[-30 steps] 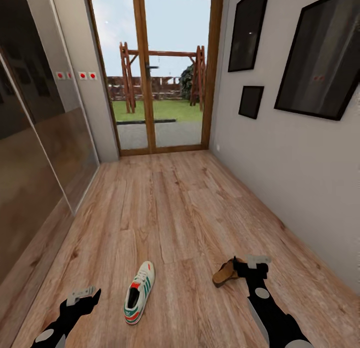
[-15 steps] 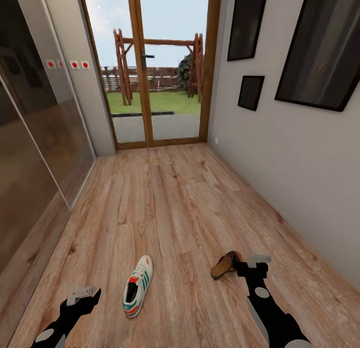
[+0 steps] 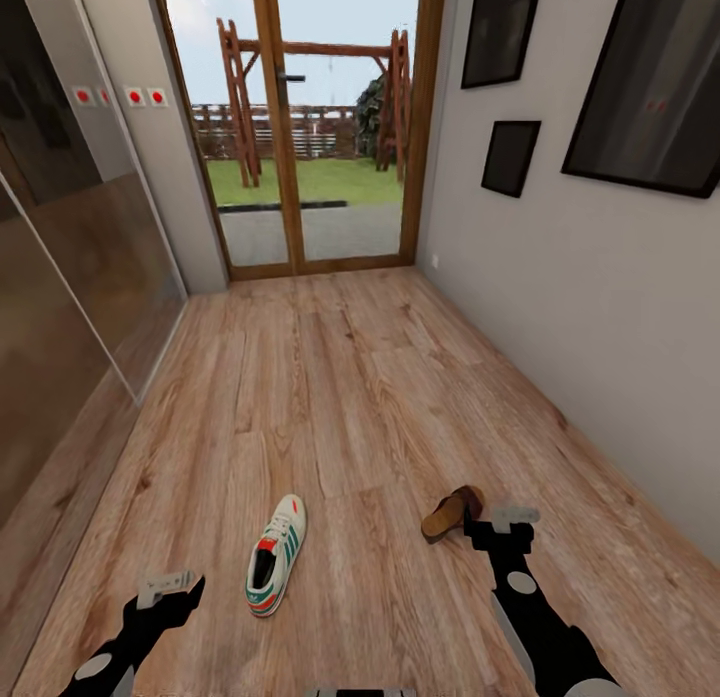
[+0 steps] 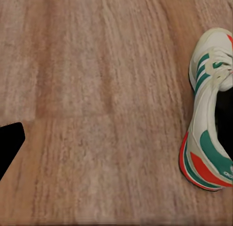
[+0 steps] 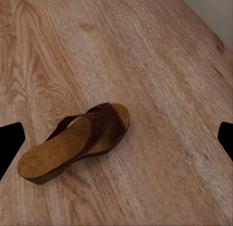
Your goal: Pick up the two gym shoes and the two sandals from the corridor floor and place them onto the hallstand (shoe rack) in the corridor, making sure they are on the rack and not on the floor. Arrange them so the two gym shoes are next to each other and the two sandals are next to each other.
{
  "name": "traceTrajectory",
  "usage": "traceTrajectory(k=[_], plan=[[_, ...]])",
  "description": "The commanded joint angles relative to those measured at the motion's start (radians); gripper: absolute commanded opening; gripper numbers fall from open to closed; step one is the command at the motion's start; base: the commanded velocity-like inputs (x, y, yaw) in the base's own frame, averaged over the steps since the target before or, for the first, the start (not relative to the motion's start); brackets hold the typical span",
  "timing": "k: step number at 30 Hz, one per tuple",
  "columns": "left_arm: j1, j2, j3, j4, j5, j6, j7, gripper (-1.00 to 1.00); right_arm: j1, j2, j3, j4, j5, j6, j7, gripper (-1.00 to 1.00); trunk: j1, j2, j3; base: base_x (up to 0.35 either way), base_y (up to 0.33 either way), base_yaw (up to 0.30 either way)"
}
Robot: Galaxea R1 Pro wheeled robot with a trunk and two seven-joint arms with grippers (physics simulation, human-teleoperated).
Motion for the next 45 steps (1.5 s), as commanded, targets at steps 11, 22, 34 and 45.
traceTrajectory(k=[11,22,34,45], plan=[[-0.009,-0.003,-0.019,-0.001,-0.011,0.003,0.000,1.00,-0.001,0.001,0.004,-0.247,0.004,0.183,-0.007,1.00,0.005,-0.003,-0.052,0.000,0.000,0.000],[-0.008,-0.003,-0.020,0.001,-0.011,0.002,0.000,1.00,-0.001,-0.004,0.002,-0.349,-0.001,0.349,-0.007,1.00,0.010,-0.005,-0.106,0.000,0.000,0.000],[-0.063,-0.033,-0.051,-0.035,-0.017,0.057,0.003,1.00,-0.001,-0.009,0.000,-0.350,-0.001,0.350,-0.007,1.00,0.015,-0.008,-0.170,0.000,0.000,0.028],[-0.168,-0.086,-0.132,-0.055,-0.063,0.262,0.026,1.00,-0.001,-0.009,0.001,-0.347,-0.001,0.350,-0.007,1.00,0.020,-0.011,-0.229,0.000,0.000,0.043]])
